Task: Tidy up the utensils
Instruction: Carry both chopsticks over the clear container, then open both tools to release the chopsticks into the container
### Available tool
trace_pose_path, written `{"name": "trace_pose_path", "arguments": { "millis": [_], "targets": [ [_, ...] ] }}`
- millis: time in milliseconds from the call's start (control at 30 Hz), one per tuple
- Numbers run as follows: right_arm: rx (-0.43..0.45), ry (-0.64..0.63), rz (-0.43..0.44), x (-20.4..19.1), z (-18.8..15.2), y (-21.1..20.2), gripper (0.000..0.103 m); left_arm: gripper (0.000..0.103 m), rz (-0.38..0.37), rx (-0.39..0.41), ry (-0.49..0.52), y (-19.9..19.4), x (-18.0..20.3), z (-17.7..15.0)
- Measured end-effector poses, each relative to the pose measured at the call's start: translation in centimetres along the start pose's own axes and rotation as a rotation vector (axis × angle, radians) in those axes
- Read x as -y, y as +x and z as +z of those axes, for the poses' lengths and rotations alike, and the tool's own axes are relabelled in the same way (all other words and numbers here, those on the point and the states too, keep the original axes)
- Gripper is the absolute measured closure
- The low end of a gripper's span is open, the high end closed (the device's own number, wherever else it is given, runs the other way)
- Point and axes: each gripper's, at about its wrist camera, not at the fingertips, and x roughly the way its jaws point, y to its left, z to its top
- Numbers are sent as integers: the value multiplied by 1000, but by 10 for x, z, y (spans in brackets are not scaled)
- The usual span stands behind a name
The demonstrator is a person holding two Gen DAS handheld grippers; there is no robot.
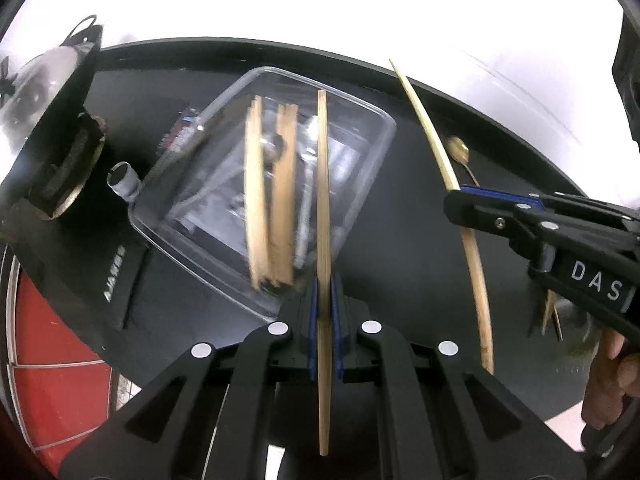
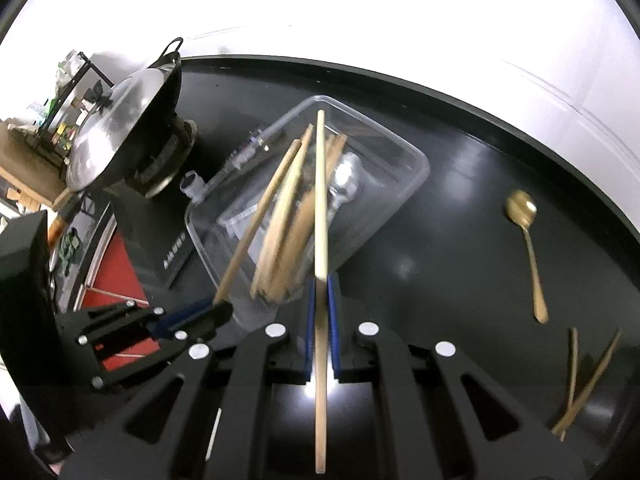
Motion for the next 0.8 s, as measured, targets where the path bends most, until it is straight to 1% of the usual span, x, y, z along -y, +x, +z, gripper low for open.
{"name": "trace_pose_path", "arguments": {
  "millis": [67, 200, 333, 400, 500, 667, 800],
  "targets": [
    [-14, 17, 5, -4, 15, 13, 96, 98, 3, 3, -11, 5, -14, 10],
    [-54, 93, 18, -3, 47, 49, 96, 98, 10, -2, -40, 21, -40, 36],
    [-100, 170, 38, 6, 64, 80, 96, 98, -3, -22, -68, 43, -60, 59],
    [-121, 196, 32, 10, 70, 94, 96, 98, 5, -27, -69, 52, -66, 66],
    [-135, 215, 25, 15, 75, 106, 96, 98, 0, -43, -81, 65, -74, 74],
    [-137, 212, 16, 14, 83, 115, 96, 98, -8, -55, -73, 75, -75, 78],
    [-143, 213, 30, 18, 91, 120, 96, 98, -7, -67, -70, 81, -75, 82]
  ]
}}
